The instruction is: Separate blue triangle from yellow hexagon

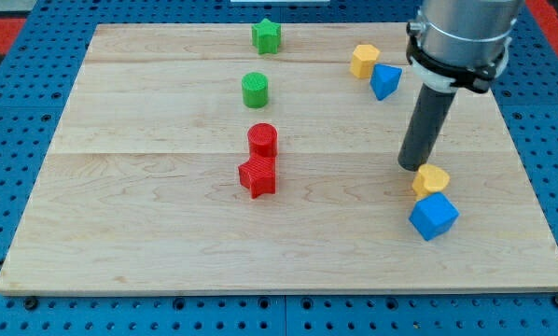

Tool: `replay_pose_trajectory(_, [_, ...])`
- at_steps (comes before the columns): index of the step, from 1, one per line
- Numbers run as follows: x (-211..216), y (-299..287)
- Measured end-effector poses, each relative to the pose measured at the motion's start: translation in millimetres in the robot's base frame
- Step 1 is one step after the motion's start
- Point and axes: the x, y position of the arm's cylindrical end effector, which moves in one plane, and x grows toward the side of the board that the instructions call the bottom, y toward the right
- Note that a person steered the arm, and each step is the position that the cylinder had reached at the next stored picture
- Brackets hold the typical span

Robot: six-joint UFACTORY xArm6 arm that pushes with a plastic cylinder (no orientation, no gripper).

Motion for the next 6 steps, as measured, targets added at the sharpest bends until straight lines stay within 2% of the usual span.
replay_pose_trajectory(1, [-16.1,-17.0])
replay_pose_trajectory(2, [-82.2,-2.7])
replay_pose_trajectory(3, [-117.8,50.8])
replay_pose_trajectory(4, [-175.1,55.8])
replay_pose_trajectory(5, [-203.1,19.8])
replay_pose_trajectory(6, [-153.1,-12.8])
